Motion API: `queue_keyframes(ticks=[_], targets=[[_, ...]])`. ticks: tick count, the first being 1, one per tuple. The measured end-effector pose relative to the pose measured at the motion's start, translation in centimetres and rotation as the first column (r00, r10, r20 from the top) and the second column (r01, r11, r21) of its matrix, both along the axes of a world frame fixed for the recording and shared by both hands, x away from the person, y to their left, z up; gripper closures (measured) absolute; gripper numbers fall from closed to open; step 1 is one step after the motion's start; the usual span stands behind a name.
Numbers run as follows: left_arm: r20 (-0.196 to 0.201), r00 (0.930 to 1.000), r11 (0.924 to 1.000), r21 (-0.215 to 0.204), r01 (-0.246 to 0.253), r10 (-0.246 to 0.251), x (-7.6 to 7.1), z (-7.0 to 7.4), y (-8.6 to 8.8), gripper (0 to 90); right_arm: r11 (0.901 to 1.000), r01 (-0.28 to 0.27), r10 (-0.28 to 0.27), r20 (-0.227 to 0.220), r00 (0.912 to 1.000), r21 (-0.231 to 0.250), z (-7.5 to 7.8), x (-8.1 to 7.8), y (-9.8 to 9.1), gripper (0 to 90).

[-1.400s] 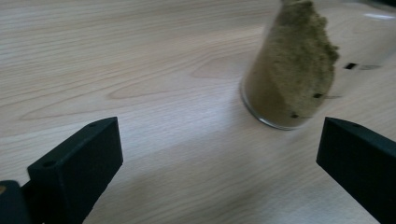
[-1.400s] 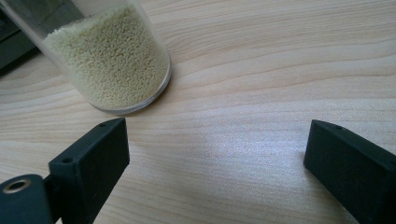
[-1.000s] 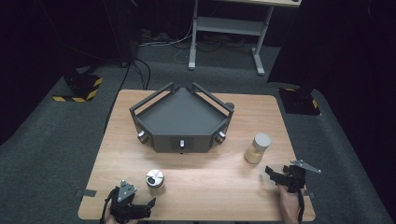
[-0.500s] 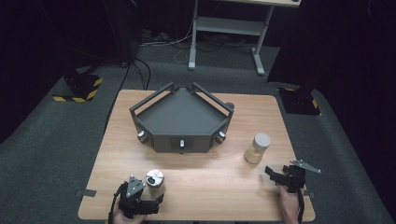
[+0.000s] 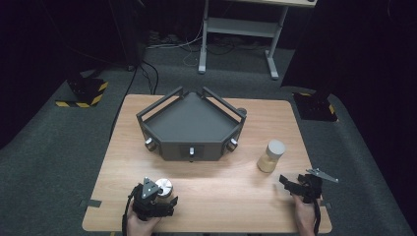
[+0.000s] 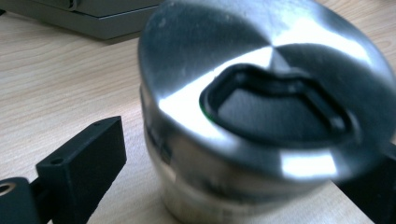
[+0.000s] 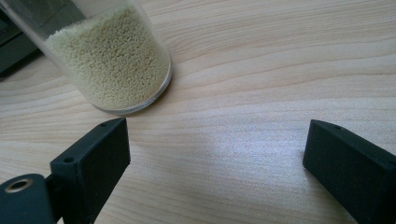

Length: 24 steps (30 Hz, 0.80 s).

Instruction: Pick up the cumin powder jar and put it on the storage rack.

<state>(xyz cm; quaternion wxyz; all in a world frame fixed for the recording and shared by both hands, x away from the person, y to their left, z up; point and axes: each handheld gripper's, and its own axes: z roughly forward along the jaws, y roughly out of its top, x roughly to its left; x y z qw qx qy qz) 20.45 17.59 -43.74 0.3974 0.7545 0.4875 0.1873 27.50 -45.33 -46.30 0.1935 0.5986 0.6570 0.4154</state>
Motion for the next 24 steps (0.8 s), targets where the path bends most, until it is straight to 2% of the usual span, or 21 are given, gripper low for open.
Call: queue_keyframes(ticks=[11, 15, 20, 24], targets=[[-0.002, 0.9999, 0.9998, 0.012, -0.016, 0.016, 0.9, 0.0, -1.0, 11.4, 1.0000, 0.001, -0.001, 0.004, 1.0000, 0.008, -0.1, 0.0, -0.2, 6.8], [-0.006, 0.9997, 0.9993, 0.028, -0.025, 0.025, 0.9, -0.2, -1.5, 16.0, 0.9999, 0.002, -0.002, 0.004, 1.0000, 0.013, -0.1, 0.0, -0.2, 6.9], [-0.001, 0.9991, 0.9990, 0.013, -0.043, 0.043, 0.7, -0.5, -1.5, 22.9, 1.0000, 0.001, -0.001, 0.004, 1.0000, 0.008, -0.1, 0.0, -0.2, 6.9], [-0.007, 0.9989, 0.9986, 0.024, -0.047, 0.047, 0.6, -0.8, -1.6, 27.7, 0.9999, 0.002, -0.002, 0.004, 1.0000, 0.013, -0.1, 0.0, -0.2, 7.0]])
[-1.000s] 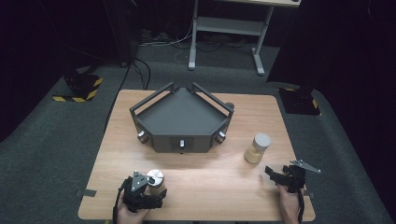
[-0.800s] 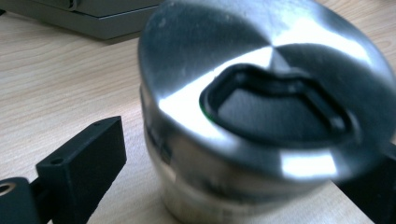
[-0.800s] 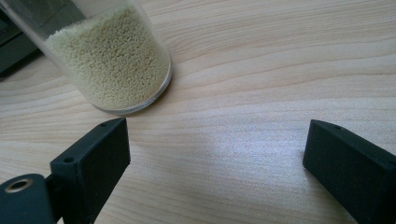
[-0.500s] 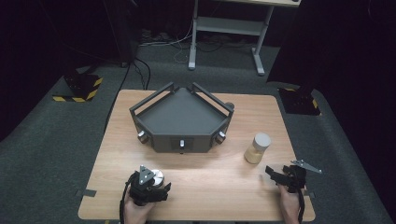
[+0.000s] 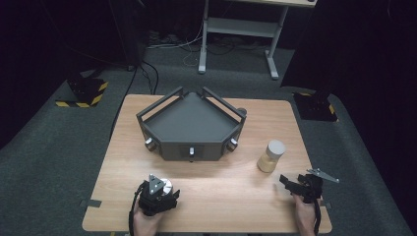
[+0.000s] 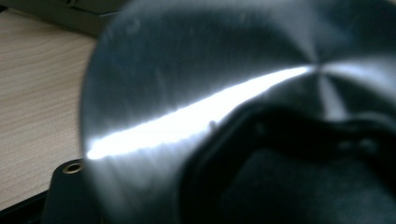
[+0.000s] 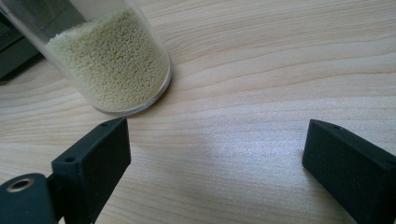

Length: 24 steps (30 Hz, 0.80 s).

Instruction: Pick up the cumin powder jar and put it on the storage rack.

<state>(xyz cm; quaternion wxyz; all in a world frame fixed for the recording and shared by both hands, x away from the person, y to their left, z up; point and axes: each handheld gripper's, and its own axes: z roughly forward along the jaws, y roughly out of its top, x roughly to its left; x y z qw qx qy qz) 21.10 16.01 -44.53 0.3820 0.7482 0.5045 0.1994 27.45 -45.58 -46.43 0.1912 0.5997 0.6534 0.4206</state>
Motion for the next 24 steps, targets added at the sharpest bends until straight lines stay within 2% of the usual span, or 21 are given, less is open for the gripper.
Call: queue_keyframes(ticks=[12, 17, 24], targets=[[0.025, 0.9994, 0.9990, 0.036, -0.027, 0.026, -0.5, 0.0, -1.1, 30.9, 1.0000, 0.002, -0.002, 0.002, 1.0000, -0.004, 0.0, 0.0, 0.1, 7.4], [0.021, 0.9995, 0.9977, 0.062, -0.026, 0.025, -0.7, 0.3, -1.4, 31.2, 1.0000, 0.003, -0.003, 0.004, 1.0000, 0.000, 0.0, -0.1, 0.0, 7.4], [0.012, 0.9997, 0.9979, 0.060, -0.024, 0.023, -0.5, 0.9, -1.4, 31.4, 1.0000, 0.000, 0.000, 0.004, 1.0000, 0.000, 0.0, 0.0, 0.0, 7.4]])
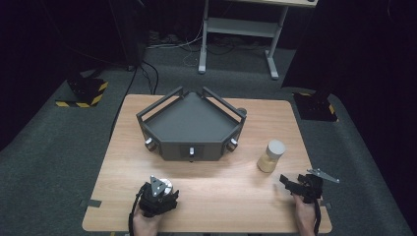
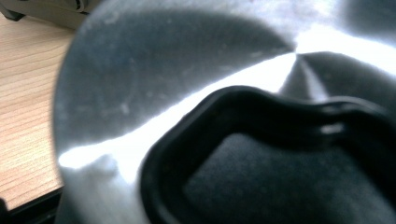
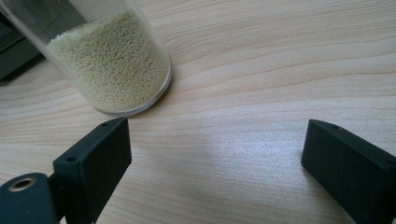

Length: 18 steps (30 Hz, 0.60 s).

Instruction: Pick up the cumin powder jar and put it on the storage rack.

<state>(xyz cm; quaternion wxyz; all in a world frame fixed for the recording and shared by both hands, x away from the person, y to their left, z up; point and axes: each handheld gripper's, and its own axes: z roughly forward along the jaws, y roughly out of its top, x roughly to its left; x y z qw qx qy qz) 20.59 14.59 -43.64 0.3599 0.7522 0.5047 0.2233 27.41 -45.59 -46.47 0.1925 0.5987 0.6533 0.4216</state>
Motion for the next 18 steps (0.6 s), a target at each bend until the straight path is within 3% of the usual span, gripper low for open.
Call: queue_keyframes(ticks=[18], targets=[[-0.022, 0.9982, 0.9984, 0.012, 0.056, -0.056, 0.9, 2.3, 0.2, 31.5, 1.0000, 0.000, 0.000, 0.023, 0.9997, -0.002, -0.2, -0.4, 0.1, 7.9]])
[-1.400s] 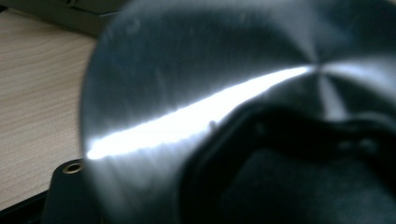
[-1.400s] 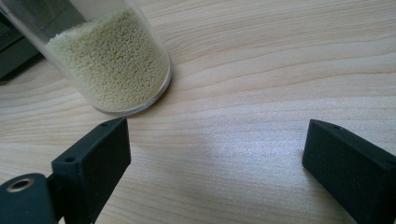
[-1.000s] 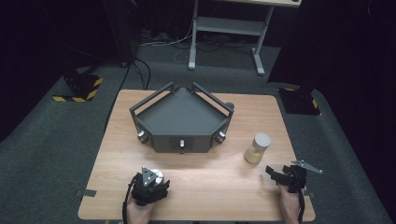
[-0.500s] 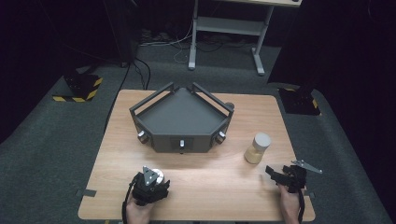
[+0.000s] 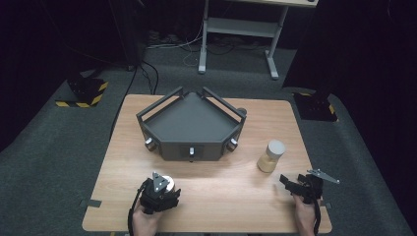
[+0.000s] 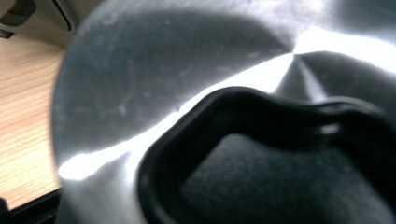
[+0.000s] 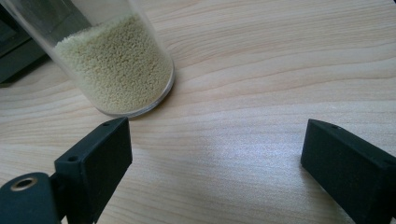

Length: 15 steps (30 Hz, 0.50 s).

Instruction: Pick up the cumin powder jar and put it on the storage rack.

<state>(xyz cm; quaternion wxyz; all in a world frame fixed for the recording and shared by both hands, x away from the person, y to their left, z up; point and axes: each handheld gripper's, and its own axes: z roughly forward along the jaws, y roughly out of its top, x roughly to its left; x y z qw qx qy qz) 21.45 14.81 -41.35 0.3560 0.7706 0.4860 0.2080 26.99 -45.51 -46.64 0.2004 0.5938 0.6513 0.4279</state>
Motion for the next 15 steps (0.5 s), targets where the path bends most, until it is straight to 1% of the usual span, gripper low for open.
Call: queue_keyframes(ticks=[2, 7, 8, 9, 10, 11, 13, 15], targets=[[0.002, 1.0000, 0.9999, 0.009, 0.005, -0.005, 0.0, 0.4, -0.1, 31.6, 1.0000, 0.002, -0.002, 0.004, 1.0000, 0.001, 0.0, -0.1, 0.0, 7.9], [0.008, 0.9995, 0.9994, 0.012, 0.031, -0.031, 0.3, 1.4, -0.3, 31.6, 1.0000, -0.004, 0.004, 0.005, 1.0000, -0.001, 0.0, -0.1, 0.0, 8.0], [0.072, 0.9896, 0.9765, -0.186, -0.110, 0.125, -0.9, -0.8, -1.9, 31.6, 1.0000, -0.004, 0.004, 0.005, 1.0000, -0.003, 0.0, -0.1, 0.0, 8.0], [0.056, 0.9969, 0.9937, -0.101, -0.049, 0.055, -0.4, 0.4, -1.3, 31.6, 1.0000, -0.006, 0.006, 0.000, 1.0000, -0.004, 0.0, 0.0, 0.0, 8.0], [0.057, 0.9973, 0.9939, -0.103, -0.041, 0.047, -0.3, 0.7, -1.2, 31.6, 0.9999, -0.009, 0.009, -0.004, 1.0000, -0.005, 0.1, 0.1, 0.0, 7.9], [0.059, 0.9971, 0.9919, -0.120, -0.041, 0.048, -0.3, 0.8, -1.2, 31.5, 0.9999, -0.009, 0.009, -0.003, 1.0000, -0.007, 0.1, 0.1, 0.1, 7.9], [0.062, 0.9975, 0.9926, -0.118, -0.026, 0.033, -0.1, 1.4, -1.2, 31.6, 0.9999, -0.014, 0.014, -0.007, 0.9999, -0.008, 0.1, 0.2, 0.0, 7.9], [0.062, 0.9980, 0.9948, -0.101, -0.005, 0.012, 0.1, 2.0, -1.2, 31.6, 0.9999, -0.014, 0.014, -0.006, 0.9999, -0.008, 0.1, 0.2, 0.0, 7.9]])
